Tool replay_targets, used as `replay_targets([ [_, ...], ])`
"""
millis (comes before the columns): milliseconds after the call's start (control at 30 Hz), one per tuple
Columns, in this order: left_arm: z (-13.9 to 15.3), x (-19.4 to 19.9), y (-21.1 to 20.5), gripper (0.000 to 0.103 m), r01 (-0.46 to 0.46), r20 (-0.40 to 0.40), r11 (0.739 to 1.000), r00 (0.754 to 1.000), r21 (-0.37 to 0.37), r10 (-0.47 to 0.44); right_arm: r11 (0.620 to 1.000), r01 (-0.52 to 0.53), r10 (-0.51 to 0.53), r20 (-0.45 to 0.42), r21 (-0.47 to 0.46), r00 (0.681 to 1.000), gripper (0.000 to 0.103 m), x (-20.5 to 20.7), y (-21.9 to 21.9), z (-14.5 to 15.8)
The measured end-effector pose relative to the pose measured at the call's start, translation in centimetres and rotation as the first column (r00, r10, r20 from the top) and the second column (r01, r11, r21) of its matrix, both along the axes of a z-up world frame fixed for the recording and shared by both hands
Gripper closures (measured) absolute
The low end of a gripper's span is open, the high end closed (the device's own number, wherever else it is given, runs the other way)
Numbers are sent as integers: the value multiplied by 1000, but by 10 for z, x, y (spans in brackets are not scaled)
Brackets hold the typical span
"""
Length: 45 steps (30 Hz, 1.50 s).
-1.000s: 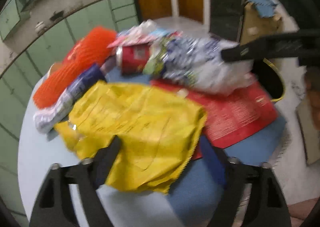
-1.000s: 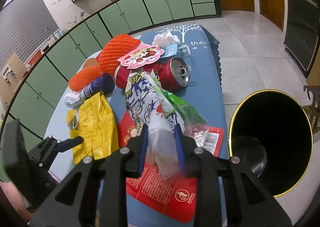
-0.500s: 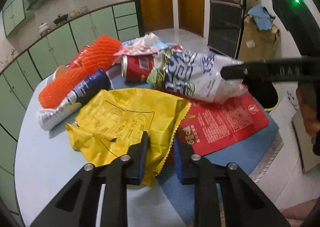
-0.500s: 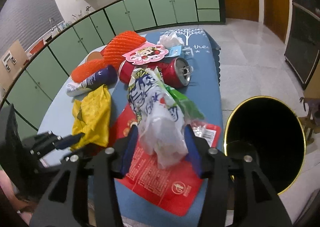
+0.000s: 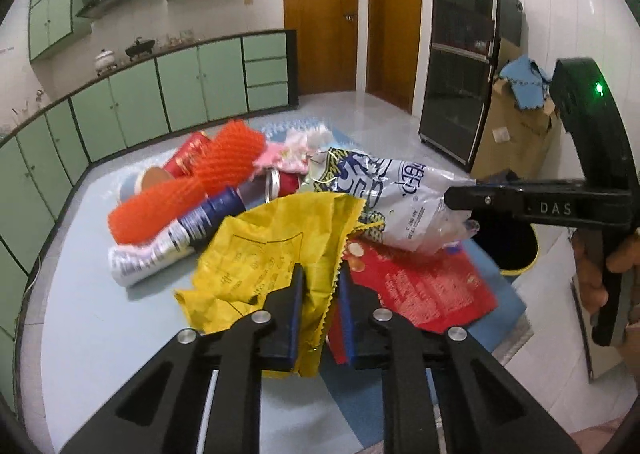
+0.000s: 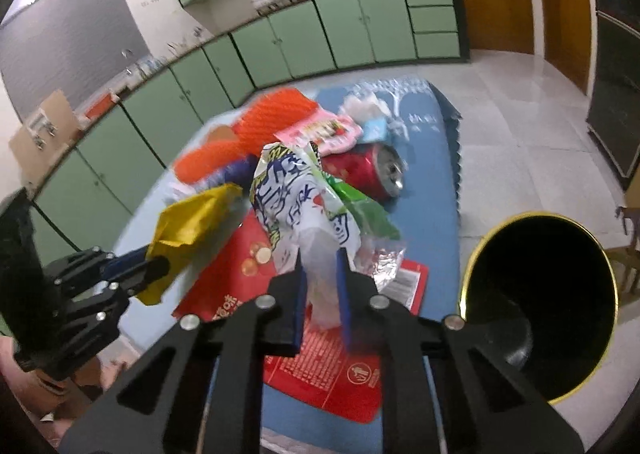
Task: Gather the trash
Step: 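Carry the white snack bag over the black bin and open the right tool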
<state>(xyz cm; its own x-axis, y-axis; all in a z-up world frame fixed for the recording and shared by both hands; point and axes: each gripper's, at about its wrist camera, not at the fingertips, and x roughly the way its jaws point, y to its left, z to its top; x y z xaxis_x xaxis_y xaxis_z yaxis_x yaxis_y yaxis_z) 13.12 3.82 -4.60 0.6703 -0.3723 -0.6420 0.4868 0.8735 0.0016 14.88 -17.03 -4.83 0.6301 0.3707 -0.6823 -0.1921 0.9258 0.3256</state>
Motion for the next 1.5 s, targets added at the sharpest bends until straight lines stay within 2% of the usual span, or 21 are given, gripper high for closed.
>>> replay_targets([
  [167,19,-2,9,88,-16,31,999,999,-44,18,999,-24,25,-36,31,999,90,3,5,-3],
  [300,31,-2,19,88,-31,30,995,999,-92,34,989,24,-15,-56,149,998,90,4,-6,-7],
  [433,42,-8,13,89,-5,65,997,998,-76,10,997,51,-46,-74,66,996,90,9,-1,-11],
  [500,34,-9,6,89,11,53,998,999,-57,-8,995,61,-54,-93,78,994,90,11,-1,-16],
  [567,11,-5,-3,89,42,-28,997,999,-63,-44,994,69,-60,-109,81,992,90,13,0,-20],
  [700,-35,-1,-24,88,80,-126,996,989,-27,-83,993,67,-56,-110,100,992,90,10,-4,-18],
  [900,-67,10,-39,87,100,-221,995,970,-32,-104,987,89,-74,-119,131,990,91,6,-19,-15],
  [1167,-81,13,-48,86,108,-223,994,970,19,-101,968,112,-85,-129,226,988,92,-4,-40,-14],
  [1300,-83,13,-50,86,107,-220,994,971,33,-97,976,135,-117,-109,173,987,92,-7,-44,-8],
  [1500,-82,10,-59,86,105,-216,993,972,54,-91,965,192,-185,-56,176,981,93,-13,-62,10],
])
